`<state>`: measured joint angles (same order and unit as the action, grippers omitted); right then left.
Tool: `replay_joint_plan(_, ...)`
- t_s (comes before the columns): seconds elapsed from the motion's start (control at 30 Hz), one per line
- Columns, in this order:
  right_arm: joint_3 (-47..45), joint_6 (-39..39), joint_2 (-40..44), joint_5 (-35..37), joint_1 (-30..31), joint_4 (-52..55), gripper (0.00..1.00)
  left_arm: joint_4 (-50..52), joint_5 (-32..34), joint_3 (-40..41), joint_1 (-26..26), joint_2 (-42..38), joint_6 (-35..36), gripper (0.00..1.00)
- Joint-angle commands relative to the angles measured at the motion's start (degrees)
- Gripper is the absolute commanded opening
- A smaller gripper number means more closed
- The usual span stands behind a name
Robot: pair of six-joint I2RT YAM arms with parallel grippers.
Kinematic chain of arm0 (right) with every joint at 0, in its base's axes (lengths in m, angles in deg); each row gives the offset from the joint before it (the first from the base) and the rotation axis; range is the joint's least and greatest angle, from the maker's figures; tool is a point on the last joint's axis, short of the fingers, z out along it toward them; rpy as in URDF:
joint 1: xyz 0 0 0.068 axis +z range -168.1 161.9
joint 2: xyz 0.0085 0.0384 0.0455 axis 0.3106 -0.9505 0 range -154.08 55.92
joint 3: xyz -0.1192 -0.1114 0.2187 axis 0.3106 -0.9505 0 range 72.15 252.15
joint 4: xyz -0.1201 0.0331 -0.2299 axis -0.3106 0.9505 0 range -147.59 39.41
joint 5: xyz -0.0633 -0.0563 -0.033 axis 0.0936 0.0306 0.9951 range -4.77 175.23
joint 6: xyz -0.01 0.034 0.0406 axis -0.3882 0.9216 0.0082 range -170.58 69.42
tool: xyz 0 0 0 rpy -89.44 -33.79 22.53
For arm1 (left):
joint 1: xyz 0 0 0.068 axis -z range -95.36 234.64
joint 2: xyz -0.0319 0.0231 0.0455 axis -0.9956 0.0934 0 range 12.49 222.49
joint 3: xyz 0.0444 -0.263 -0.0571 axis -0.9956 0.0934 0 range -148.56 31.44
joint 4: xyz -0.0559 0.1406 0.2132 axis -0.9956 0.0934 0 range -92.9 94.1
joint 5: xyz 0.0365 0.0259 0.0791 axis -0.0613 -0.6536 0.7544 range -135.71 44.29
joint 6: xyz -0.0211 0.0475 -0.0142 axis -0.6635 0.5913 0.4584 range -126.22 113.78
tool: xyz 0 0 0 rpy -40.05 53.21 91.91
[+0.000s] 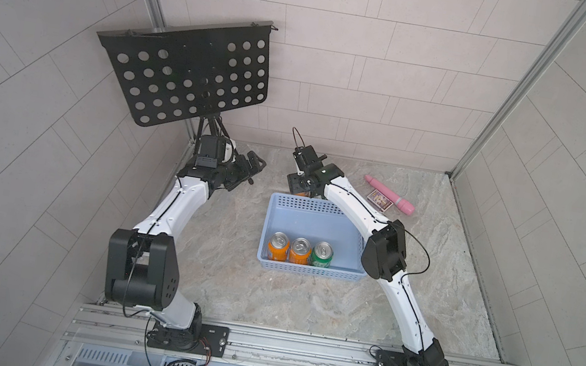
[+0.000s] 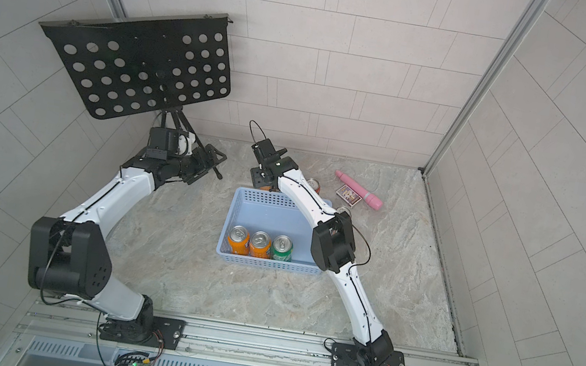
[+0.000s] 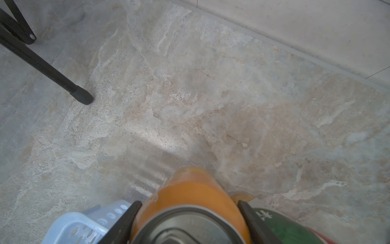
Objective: Take out the drinks from the basket
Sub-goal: Place the drink at the center of the board.
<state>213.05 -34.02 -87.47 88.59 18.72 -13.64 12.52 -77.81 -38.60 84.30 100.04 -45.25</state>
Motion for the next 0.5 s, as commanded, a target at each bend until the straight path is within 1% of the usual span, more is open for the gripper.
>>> replay_joint_plan(0.0,1.99,0.24,0.11,0.8,0.45,-2.27,0.34,-1.14,-0.67,0.26,0.31,-0.04,0.06,1.0)
replay_joint_plan(0.1,1.84,0.23,-0.29,0.7,0.45,-2.09,0.35,-0.75,0.83,0.43,0.25,-0.38,0.27,1.0)
replay_joint_plan(0.2,1.69,0.32,-0.72,0.56,0.5,-2.03,0.36,-0.46,0.88,0.21,0.27,-0.41,0.57,1.0)
replay_joint_plan(0.33,1.12,0.43,-1.07,0.13,0.62,-1.99,0.4,-0.39,0.63,0.26,0.3,-0.32,0.59,1.0)
replay_joint_plan(0.4,0.67,0.49,-1.01,-0.08,0.62,-1.95,0.44,-0.43,0.67,0.25,0.26,-0.28,0.57,1.0)
replay_joint_plan(0.43,0.56,0.51,-1.1,-0.25,0.62,-2.01,0.49,-0.42,0.63,0.25,0.28,-0.34,0.62,1.0)
replay_joint_plan(0.47,0.5,0.52,-1.22,-0.32,0.63,-1.91,0.59,-0.39,0.5,0.23,0.27,-0.3,0.57,1.0)
